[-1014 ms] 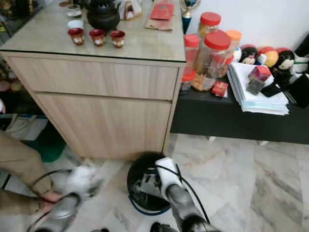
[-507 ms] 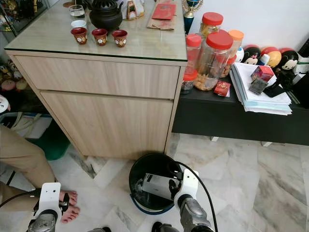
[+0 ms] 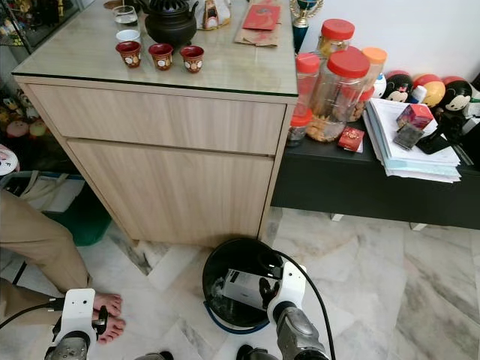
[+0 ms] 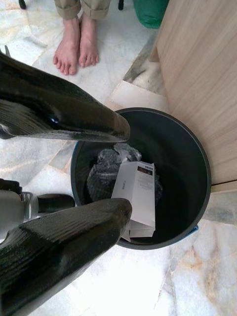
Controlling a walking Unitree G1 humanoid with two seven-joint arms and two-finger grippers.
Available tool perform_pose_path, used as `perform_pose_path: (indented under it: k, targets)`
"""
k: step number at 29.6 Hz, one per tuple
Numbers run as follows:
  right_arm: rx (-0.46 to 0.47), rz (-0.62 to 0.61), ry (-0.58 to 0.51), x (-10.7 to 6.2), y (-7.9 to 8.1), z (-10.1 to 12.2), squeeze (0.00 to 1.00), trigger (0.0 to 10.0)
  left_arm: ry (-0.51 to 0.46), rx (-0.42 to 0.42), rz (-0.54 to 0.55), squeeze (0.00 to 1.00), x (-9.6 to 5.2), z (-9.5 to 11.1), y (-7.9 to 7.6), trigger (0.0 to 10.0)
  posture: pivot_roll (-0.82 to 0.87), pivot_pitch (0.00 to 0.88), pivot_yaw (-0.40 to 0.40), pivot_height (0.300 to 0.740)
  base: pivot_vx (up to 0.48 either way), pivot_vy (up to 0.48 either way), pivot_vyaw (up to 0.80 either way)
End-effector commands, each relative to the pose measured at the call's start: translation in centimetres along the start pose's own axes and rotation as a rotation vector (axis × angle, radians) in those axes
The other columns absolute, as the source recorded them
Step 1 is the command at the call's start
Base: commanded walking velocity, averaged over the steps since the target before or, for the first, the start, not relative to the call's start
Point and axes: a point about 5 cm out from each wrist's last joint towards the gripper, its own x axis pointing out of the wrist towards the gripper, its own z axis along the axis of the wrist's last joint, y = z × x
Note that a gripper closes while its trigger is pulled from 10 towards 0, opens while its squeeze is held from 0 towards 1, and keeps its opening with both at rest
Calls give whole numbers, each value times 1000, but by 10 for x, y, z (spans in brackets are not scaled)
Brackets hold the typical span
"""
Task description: Picking trash to rubbish bin
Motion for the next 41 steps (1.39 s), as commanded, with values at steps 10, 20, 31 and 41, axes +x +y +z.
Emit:
perform_pose_path:
  k: [10,20,31,41]
  targets:
    - [-7,-10,-8,-2,-5,-3,0,10000,68,-23,5,0,-6,-16,-1,10000,132,159,-48,740,0,0,0]
    - [-2,-20,-2,-4,-8,-6,0,10000,65,-24,4,0,-5,-14,1,10000,129,137,-47,740,0,0,0]
    - [-22,-27,-8,-4,-8,-6,0,10000,65,-23,4,0,-4,-13,2,10000,132,115,-46,740,0,0,-170]
    - [-13,-33,-8,-4,-9,-6,0,10000,60,-27,2,0,-3,-12,2,10000,131,130,-49,740,-123,0,-201]
